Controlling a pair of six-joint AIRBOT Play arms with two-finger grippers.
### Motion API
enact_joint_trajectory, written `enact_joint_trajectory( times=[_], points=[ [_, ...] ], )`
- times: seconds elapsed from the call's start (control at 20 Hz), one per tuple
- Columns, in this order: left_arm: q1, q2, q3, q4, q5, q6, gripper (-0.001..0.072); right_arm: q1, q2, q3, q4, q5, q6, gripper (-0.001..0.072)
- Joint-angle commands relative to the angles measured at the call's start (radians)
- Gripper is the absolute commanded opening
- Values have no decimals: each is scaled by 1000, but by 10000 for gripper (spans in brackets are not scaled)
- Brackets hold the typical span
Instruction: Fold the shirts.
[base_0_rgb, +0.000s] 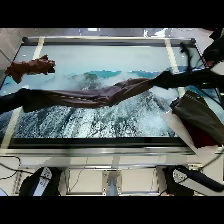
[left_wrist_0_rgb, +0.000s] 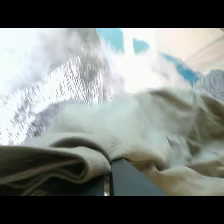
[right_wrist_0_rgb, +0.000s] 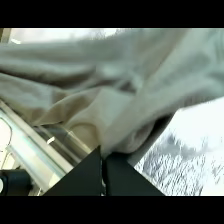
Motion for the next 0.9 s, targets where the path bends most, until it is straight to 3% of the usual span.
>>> enact_joint_trajectory(
  times=[0.0,0.15,0.25,0.4,0.55,0.7,0.85],
  points=[
    [101,230,119,19,-113,-42,10,-13,257,167,-42,-7,51,15],
    [53,256,273,0,-140,-49,10,-13,333,354,-103,-43,55,15],
    [23,228,336,10,-212,-81,10,-13,324,460,-251,-45,101,14],
    [-23,159,327,160,-305,-181,10,-13,255,500,-516,-48,137,14],
    [-87,29,196,258,-299,-248,10,-13,81,498,-566,-51,156,14],
    [-224,-158,1,266,-179,-245,11,-9,-180,498,-486,-79,181,14],
    [-360,-424,-42,306,124,-228,11,30,-452,498,-435,-172,182,14]
  ],
)
